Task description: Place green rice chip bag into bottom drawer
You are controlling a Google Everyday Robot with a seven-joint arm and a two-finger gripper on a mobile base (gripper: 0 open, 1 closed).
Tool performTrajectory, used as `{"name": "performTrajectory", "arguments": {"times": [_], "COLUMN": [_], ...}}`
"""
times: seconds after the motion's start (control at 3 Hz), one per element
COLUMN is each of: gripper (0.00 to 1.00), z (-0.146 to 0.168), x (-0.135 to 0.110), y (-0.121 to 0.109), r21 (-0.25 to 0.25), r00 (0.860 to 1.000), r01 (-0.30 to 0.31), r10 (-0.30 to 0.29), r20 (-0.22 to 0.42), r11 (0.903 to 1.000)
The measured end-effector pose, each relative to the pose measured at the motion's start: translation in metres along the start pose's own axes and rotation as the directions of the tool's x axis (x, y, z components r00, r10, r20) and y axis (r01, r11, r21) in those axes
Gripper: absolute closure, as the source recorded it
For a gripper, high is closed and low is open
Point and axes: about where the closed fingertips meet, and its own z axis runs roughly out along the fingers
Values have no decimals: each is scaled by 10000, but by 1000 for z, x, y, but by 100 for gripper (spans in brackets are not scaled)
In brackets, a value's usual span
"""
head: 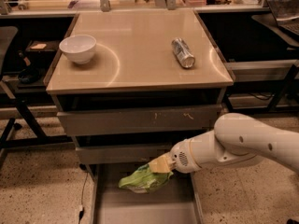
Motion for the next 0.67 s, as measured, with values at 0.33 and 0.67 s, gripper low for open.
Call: {"name": "performTrajectory", "arguments": {"times": [0.33, 0.67], "gripper": [100, 100], "z": [35, 73], "x": [19, 42], "y": [-41, -78], "r21": [-489, -1085], "r00": [9987, 9965], "r01": [-202, -668], "r10": [224, 718], "r20": [453, 423], "r11": [9986, 9918]}}
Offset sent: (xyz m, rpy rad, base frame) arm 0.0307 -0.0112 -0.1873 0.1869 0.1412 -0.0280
